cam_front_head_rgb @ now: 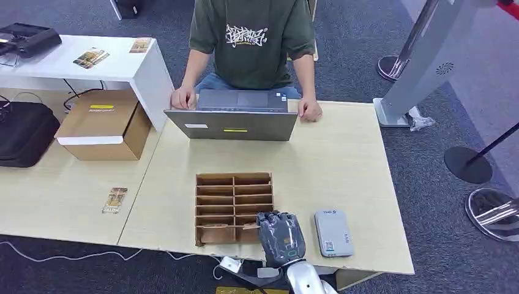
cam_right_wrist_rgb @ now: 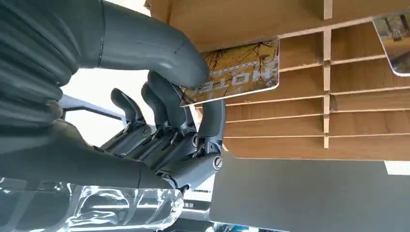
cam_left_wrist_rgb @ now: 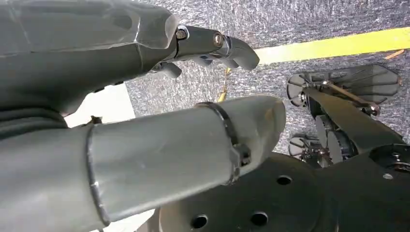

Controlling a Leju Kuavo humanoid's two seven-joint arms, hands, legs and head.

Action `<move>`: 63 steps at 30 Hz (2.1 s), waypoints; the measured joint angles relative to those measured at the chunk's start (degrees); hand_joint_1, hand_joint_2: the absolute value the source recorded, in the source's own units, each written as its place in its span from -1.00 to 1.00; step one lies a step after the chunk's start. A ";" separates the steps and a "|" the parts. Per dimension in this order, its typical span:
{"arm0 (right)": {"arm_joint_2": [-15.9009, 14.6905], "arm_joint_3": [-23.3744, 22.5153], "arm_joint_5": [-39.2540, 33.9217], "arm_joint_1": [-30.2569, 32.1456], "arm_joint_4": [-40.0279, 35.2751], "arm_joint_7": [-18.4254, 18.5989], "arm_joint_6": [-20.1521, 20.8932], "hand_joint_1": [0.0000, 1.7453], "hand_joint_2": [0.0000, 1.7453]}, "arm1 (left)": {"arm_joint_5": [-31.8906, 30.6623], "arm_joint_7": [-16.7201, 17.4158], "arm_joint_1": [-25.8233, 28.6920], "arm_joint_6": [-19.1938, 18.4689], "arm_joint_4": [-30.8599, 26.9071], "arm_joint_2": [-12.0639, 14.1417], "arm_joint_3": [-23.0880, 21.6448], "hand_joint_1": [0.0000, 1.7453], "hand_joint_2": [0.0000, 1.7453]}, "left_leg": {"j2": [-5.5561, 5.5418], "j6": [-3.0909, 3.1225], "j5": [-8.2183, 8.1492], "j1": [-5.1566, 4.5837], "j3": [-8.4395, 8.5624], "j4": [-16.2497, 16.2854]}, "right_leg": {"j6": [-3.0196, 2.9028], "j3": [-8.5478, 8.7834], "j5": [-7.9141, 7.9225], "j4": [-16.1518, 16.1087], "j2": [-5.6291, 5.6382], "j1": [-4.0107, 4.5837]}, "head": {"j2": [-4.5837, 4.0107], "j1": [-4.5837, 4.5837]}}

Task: Pass the card to the sensor for recognition and then transmit it.

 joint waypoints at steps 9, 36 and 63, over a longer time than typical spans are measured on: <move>0.00 0.00 0.15 0.13 -0.98 0.48 -0.04 0.98 1.00 | -0.06 -0.07 0.01 -0.02 0.00 0.00 0.00 -1.00 -1.00 | 0.00 0.00 0.00 0.00 0.00 0.00 | 0.00 0.00 0.00 0.00 0.00 0.00 | 0.00 0.00; 1.44 -6.91 0.92 6.38 -17.84 4.59 1.81 1.00 1.00 | -1.57 -0.57 0.08 -0.09 -0.81 -0.04 0.98 -1.00 -1.00 | 0.00 0.00 0.00 0.00 0.00 0.00 | 0.00 0.00 0.00 0.00 0.00 0.00 | 0.00 0.00; 5.71 -20.11 0.48 13.90 -30.97 3.58 -10.86 0.94 1.00 | -2.86 -0.81 -0.01 0.72 -1.90 -0.68 0.98 -1.00 -1.00 | 0.00 0.00 -0.01 0.00 0.01 0.00 | 0.00 -0.01 0.00 0.00 0.01 0.00 | 0.00 0.00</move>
